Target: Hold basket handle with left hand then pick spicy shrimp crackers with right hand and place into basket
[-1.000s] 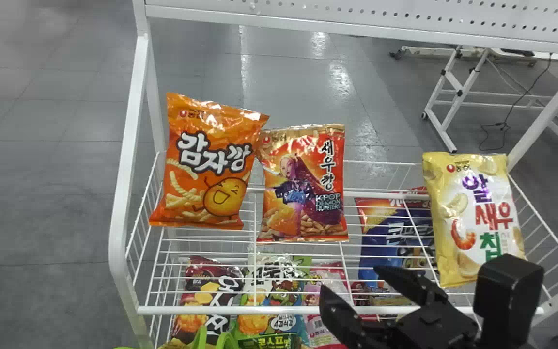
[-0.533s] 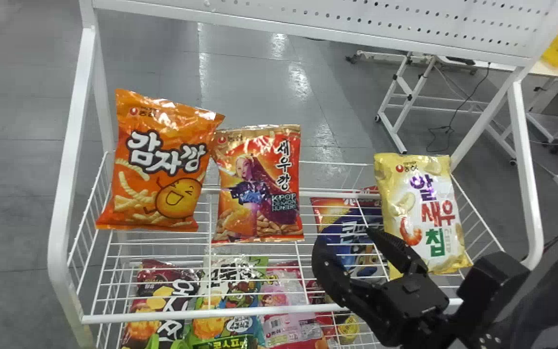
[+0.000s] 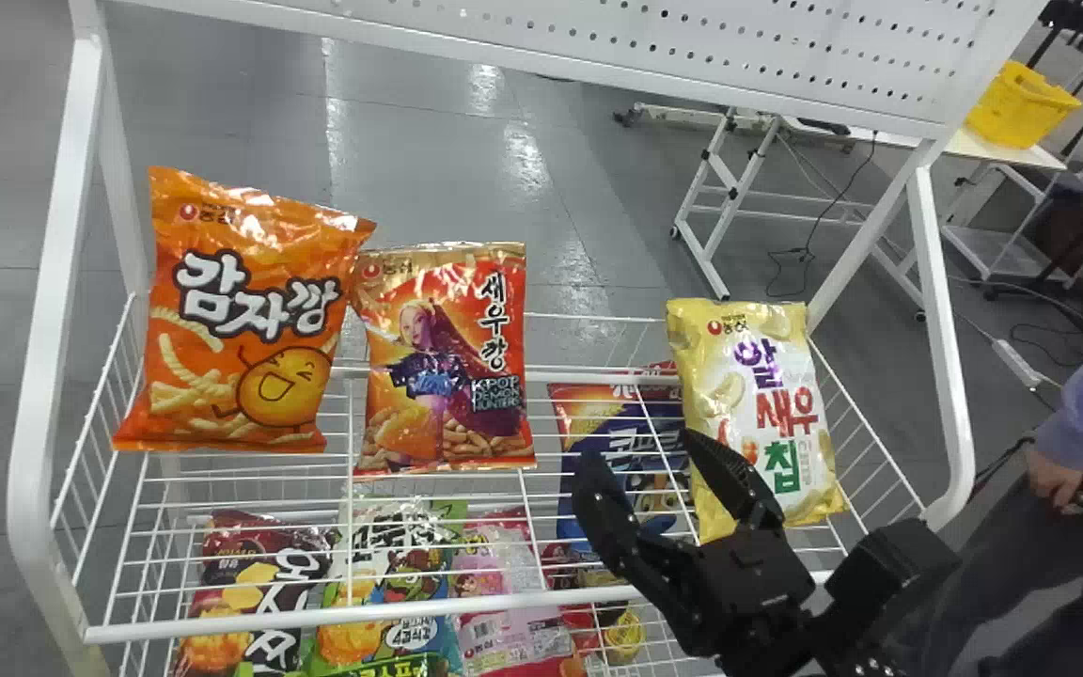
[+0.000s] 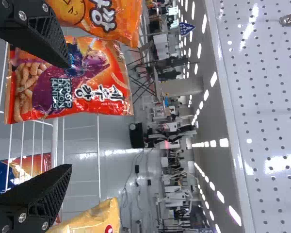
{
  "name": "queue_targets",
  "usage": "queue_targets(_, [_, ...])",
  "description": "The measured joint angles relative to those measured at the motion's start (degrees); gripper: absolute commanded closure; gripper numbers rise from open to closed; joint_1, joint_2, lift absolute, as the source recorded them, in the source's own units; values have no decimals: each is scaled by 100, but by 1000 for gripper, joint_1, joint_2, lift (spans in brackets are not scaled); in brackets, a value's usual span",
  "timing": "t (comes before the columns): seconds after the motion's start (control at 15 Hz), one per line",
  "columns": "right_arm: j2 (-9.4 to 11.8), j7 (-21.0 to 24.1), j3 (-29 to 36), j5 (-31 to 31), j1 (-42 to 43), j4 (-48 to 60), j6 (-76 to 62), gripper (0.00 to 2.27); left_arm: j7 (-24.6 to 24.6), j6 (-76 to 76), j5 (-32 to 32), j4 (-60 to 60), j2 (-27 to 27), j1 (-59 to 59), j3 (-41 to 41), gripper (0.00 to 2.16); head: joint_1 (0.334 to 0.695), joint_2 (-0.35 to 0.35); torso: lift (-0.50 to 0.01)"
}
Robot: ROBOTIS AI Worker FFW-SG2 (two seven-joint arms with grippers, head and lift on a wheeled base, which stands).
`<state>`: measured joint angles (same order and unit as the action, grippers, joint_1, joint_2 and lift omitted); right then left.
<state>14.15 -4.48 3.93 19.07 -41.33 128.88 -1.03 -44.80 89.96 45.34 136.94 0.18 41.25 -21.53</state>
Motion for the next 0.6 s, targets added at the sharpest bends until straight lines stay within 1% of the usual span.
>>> queue_targets(0.6, [-103,4,-50,-35,173,-294,-291,76,-70,0,60,65,0,134,-96,1892,695,-350,-37])
